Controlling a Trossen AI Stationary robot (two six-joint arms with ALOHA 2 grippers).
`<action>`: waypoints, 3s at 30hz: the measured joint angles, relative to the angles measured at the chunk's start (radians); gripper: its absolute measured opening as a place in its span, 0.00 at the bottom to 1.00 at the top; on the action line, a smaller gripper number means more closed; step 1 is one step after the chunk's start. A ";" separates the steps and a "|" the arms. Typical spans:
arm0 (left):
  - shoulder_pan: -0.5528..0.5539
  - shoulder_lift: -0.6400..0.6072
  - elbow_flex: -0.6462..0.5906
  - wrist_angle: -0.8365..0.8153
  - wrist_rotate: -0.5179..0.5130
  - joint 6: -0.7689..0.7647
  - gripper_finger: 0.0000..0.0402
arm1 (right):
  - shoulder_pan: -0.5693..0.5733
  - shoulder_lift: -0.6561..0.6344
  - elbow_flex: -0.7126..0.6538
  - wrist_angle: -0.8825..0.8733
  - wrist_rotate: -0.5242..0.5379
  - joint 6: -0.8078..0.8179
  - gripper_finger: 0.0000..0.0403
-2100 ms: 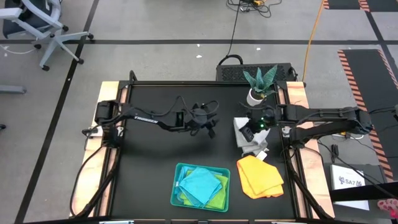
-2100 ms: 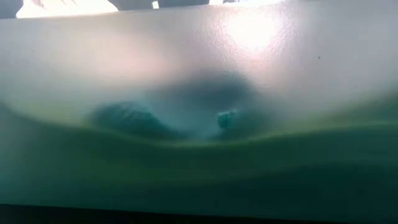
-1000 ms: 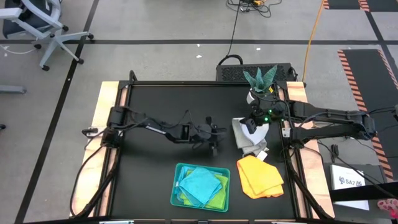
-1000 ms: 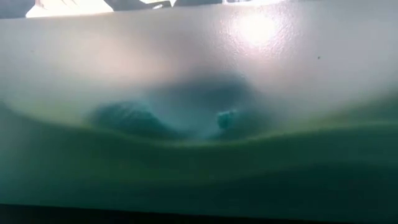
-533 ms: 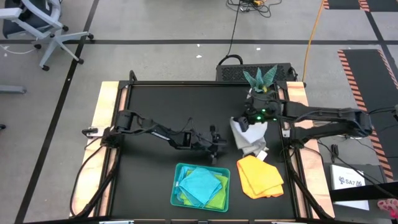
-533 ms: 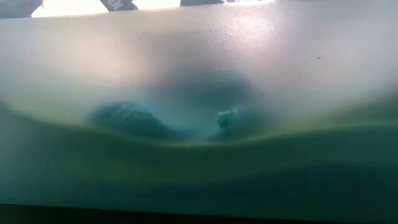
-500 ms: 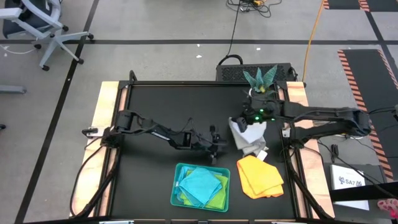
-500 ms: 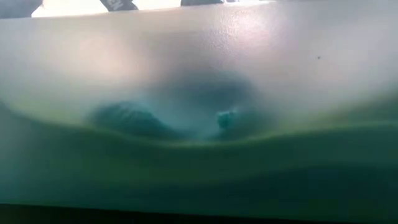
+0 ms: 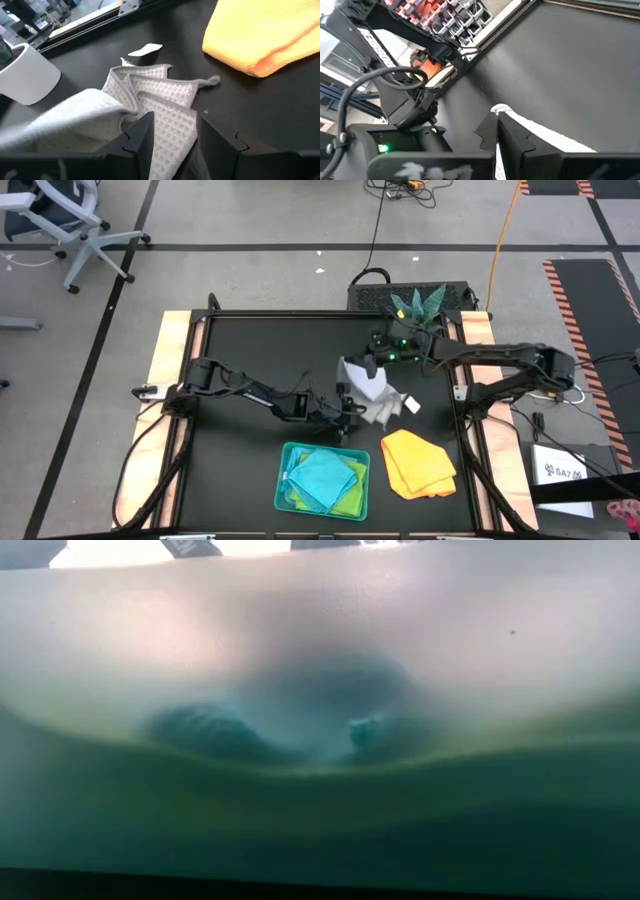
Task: Fold microfiber towels
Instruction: Fold the gray microfiber cloth
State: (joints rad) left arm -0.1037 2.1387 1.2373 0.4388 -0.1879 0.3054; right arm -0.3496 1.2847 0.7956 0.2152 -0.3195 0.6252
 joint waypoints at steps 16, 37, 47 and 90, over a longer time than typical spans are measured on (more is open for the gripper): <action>0.006 0.020 0.000 -0.024 0.038 -0.077 0.37 | -0.020 0.025 0.000 0.000 0.002 -0.038 0.00; -0.017 0.143 0.130 -0.017 0.085 -0.110 0.37 | -0.031 0.025 0.000 0.006 0.006 -0.045 0.00; -0.006 0.164 0.167 -0.072 0.027 -0.072 0.37 | -0.029 0.025 0.000 0.009 0.004 -0.043 0.00; 0.046 -0.519 0.166 -1.079 -0.218 -0.391 0.00 | -0.031 -0.064 -0.002 0.018 0.000 -0.091 0.00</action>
State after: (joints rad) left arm -0.0574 1.6193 1.4036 -0.6404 -0.4059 -0.0861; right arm -0.3805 1.2210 0.7937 0.2328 -0.3200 0.5337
